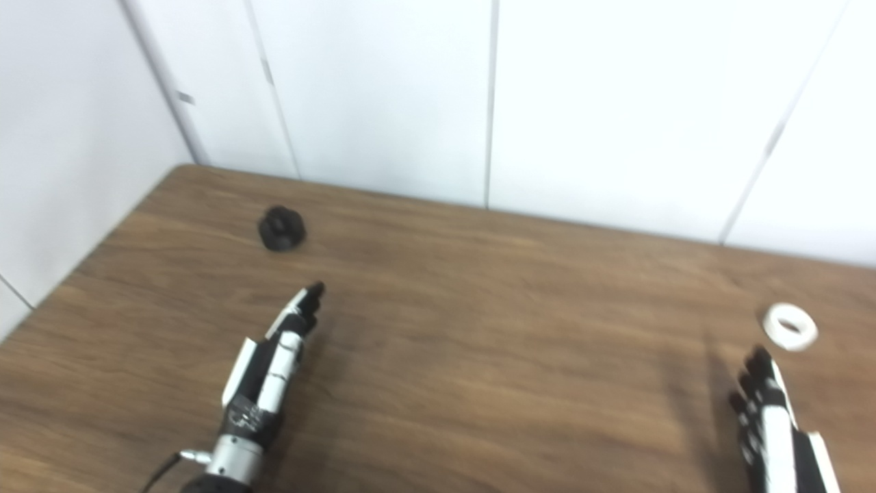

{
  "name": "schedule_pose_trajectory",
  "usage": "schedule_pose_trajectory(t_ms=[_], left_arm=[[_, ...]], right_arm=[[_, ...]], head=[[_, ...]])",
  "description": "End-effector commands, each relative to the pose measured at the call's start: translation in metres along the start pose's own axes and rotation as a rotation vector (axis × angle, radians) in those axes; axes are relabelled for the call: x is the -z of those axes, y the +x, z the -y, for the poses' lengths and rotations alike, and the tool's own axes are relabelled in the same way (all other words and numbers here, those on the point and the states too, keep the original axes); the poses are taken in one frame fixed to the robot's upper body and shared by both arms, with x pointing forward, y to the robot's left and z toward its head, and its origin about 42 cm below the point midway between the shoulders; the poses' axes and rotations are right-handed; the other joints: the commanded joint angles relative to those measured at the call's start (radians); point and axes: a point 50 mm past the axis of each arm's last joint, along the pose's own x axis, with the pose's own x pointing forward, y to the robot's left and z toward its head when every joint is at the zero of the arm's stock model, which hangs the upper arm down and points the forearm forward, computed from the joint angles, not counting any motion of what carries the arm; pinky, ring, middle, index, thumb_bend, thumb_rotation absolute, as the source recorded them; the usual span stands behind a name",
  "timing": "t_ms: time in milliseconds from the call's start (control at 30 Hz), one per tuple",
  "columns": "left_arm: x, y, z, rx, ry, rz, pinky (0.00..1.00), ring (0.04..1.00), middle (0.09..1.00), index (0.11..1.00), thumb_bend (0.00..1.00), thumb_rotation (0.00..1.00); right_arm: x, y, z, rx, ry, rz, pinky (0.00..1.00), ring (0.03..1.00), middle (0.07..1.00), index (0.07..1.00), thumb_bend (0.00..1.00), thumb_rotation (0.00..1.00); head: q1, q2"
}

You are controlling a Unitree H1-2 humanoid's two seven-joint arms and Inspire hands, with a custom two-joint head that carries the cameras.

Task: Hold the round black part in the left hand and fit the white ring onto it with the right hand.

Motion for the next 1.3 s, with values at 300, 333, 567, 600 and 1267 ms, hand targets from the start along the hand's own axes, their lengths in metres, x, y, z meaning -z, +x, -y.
schedule_pose_trajectory(t_ms=[300, 333, 567, 600, 1267], left_arm=[[0.021, -0.013, 0.023, -0.017, -0.023, -0.033, 1.0, 1.0, 0.969, 0.946, 0.49, 0.92], [0.021, -0.013, 0.023, -0.015, -0.024, -0.034, 1.0, 1.0, 0.971, 0.949, 0.5, 0.91], [0.018, -0.013, 0.018, -0.003, 0.02, -0.041, 1.0, 1.0, 0.998, 0.974, 0.54, 0.78], [0.016, -0.012, 0.017, -0.011, 0.043, -0.041, 1.0, 1.0, 0.996, 0.971, 0.55, 0.73], [-0.073, 0.058, -0.046, -0.191, 0.57, 0.073, 0.94, 0.976, 0.971, 0.941, 0.94, 0.36]], right_arm=[[-0.004, 0.002, 0.005, 0.025, -0.038, 0.034, 0.99, 0.93, 0.925, 0.943, 0.54, 1.0], [-0.004, 0.002, 0.005, 0.025, -0.037, 0.036, 0.98, 0.925, 0.92, 0.935, 0.54, 1.0], [-0.003, 0.002, 0.002, 0.022, -0.037, 0.038, 0.97, 0.922, 0.914, 0.926, 0.6, 1.0], [-0.003, 0.002, 0.002, 0.024, -0.039, 0.039, 0.97, 0.92, 0.913, 0.924, 0.6, 0.99], [-0.002, 0.009, 0.001, -0.013, -0.022, 0.055, 1.0, 0.985, 0.982, 0.986, 0.55, 1.0]], head=[[0.001, -0.029], [0.001, -0.029], [-0.029, -0.022], [-0.032, -0.021], [-0.056, -0.013]])
